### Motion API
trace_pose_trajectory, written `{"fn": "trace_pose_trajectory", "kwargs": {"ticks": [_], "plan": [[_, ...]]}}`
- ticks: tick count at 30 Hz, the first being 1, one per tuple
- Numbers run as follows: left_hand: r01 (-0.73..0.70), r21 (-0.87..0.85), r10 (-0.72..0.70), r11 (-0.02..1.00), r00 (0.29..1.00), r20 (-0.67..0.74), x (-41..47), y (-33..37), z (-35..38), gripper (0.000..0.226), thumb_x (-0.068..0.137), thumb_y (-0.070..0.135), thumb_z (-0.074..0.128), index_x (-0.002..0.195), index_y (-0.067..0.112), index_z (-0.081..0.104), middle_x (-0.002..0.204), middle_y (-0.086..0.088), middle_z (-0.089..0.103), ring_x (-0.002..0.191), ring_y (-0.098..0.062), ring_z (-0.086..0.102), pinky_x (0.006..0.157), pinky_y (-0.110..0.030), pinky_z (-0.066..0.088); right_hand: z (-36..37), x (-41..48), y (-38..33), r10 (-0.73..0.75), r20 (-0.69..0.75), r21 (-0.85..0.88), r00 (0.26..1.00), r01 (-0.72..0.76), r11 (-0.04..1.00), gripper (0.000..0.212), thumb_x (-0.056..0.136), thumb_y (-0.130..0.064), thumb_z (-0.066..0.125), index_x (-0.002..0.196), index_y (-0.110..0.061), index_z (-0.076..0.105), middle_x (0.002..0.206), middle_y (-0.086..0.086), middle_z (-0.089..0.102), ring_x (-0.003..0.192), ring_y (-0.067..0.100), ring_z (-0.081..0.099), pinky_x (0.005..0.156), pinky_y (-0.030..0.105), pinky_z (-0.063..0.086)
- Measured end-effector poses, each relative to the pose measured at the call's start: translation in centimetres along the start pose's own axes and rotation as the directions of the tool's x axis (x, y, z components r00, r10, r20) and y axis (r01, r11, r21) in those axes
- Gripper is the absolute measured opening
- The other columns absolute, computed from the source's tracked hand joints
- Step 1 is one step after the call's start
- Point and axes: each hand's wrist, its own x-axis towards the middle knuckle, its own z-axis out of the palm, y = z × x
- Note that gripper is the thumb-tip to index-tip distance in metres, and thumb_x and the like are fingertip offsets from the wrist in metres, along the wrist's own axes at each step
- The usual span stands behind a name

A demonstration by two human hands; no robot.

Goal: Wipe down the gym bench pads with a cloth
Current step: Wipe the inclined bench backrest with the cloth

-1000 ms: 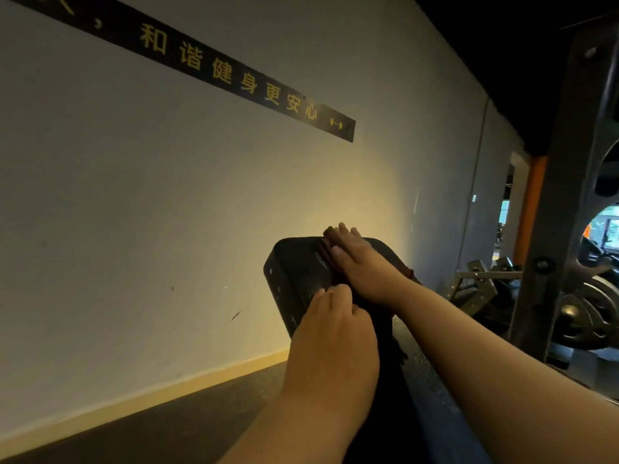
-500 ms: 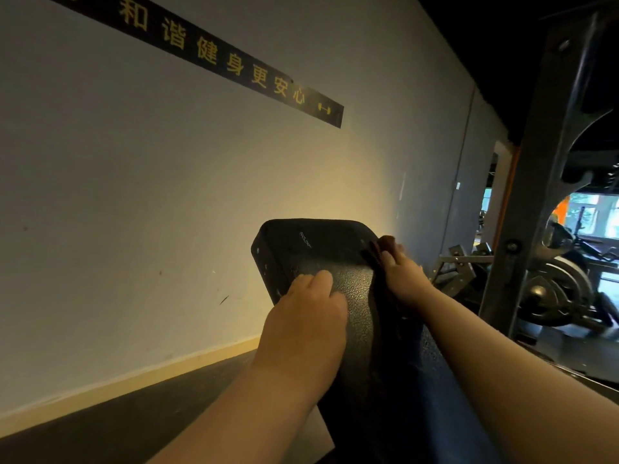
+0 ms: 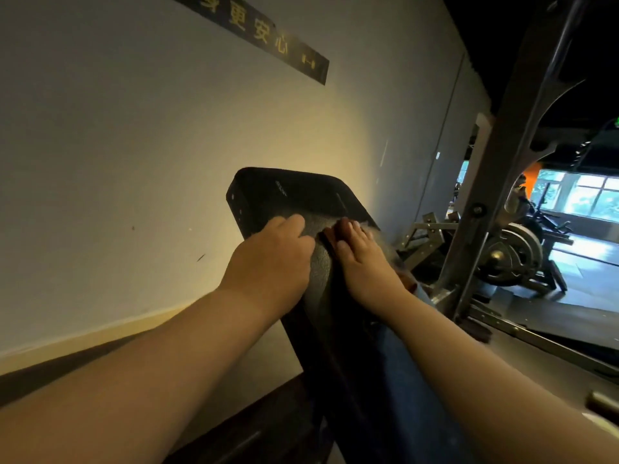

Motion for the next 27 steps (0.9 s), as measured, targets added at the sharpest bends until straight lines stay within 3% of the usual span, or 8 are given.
{"fn": "trace_pose_trajectory", "kwargs": {"ticks": [2,4,7,11,14,20,24,27], "plan": [[-0.052,0.005,0.052,0.999,0.999,0.015,-0.3,-0.5,-0.3,0.028,0.103,0.023,0.040,0.098,0.014,0.067,0.092,0.004,0.038,0.083,-0.013,0.045,0.055,-0.018,0.021,1.4,-4.0,-1.8,-0.114,0.042,0.000,0.993,0.114,0.993,0.055,0.108,-0.041,0.030,0.159,-0.033,0.010,0.166,-0.017,0.004,0.152,0.005,-0.005,0.123,0.033,-0.001],[-0.072,0.017,0.071,0.997,0.997,0.026,-0.3,-0.7,-0.5,0.029,0.104,0.024,0.041,0.106,0.013,0.068,0.096,0.003,0.040,0.086,-0.014,0.047,0.060,-0.019,0.029,1.6,-8.3,-2.0,-0.227,0.092,0.067,0.969,0.222,0.973,0.051,0.108,-0.040,0.030,0.155,-0.045,0.009,0.161,-0.031,0.002,0.148,-0.008,-0.007,0.121,0.025,-0.001],[-0.037,-0.033,0.039,0.999,0.997,0.066,-0.6,-0.7,-0.4,0.030,0.103,0.017,0.043,0.117,0.010,0.068,0.103,-0.001,0.043,0.092,-0.017,0.046,0.069,-0.029,0.040,0.2,-12.7,1.1,-0.225,0.205,0.129,0.952,0.202,0.971,0.047,0.108,-0.040,0.030,0.140,-0.067,0.008,0.147,-0.054,0.000,0.139,-0.024,-0.006,0.117,0.020,-0.002],[0.026,-0.081,-0.017,0.996,0.993,0.116,-1.8,0.0,-0.3,0.027,0.101,0.010,0.048,0.123,0.005,0.063,0.117,-0.010,0.046,0.107,-0.025,0.047,0.084,-0.037,0.048,-0.3,-15.1,4.6,-0.024,0.046,0.016,0.999,0.023,1.000,0.050,0.107,-0.041,0.030,0.147,-0.058,0.003,0.162,-0.030,-0.002,0.145,-0.014,-0.010,0.125,0.034,-0.003],[0.154,-0.140,-0.132,0.978,0.979,0.158,-3.1,1.1,-0.2,0.031,0.101,0.011,0.045,0.128,0.013,0.060,0.138,-0.013,0.043,0.125,-0.031,0.043,0.092,-0.035,0.042,1.4,-15.1,2.0,0.109,-0.031,-0.015,0.994,-0.110,0.994,0.054,0.108,-0.036,0.029,0.158,-0.037,0.007,0.166,-0.016,0.000,0.152,0.005,-0.009,0.125,0.037,-0.002],[0.112,-0.249,-0.069,0.962,0.982,0.178,-6.5,3.6,0.2,0.039,0.102,0.010,0.047,0.139,0.018,0.057,0.161,-0.009,0.025,0.153,-0.028,0.009,0.120,-0.042,0.022,2.0,-20.2,0.5,-0.094,0.089,-0.134,0.992,0.106,0.985,0.063,0.106,-0.039,0.039,0.158,-0.041,0.004,0.163,-0.027,-0.007,0.149,-0.006,-0.014,0.115,0.019,-0.006],[0.125,-0.297,-0.067,0.947,0.978,0.197,-7.8,3.4,0.4,0.041,0.103,0.013,0.042,0.142,0.020,0.054,0.165,-0.008,0.018,0.154,-0.030,0.004,0.124,-0.047,0.015,1.4,-26.1,3.4,0.021,0.074,-0.133,0.997,-0.011,0.991,0.070,0.100,-0.045,0.044,0.156,-0.048,0.001,0.159,-0.037,-0.011,0.146,-0.012,-0.015,0.123,0.035,0.001],[0.103,-0.297,-0.023,0.949,0.965,0.262,-8.5,3.9,-0.3,0.043,0.104,0.018,0.041,0.146,0.017,0.048,0.165,-0.008,0.015,0.154,-0.026,-0.001,0.124,-0.046,0.014,1.9,-29.1,3.9,0.095,0.032,-0.161,0.995,-0.088,0.983,0.073,0.097,-0.046,0.047,0.152,-0.052,-0.001,0.156,-0.040,-0.014,0.145,-0.013,-0.017,0.123,0.038,0.002]]}}
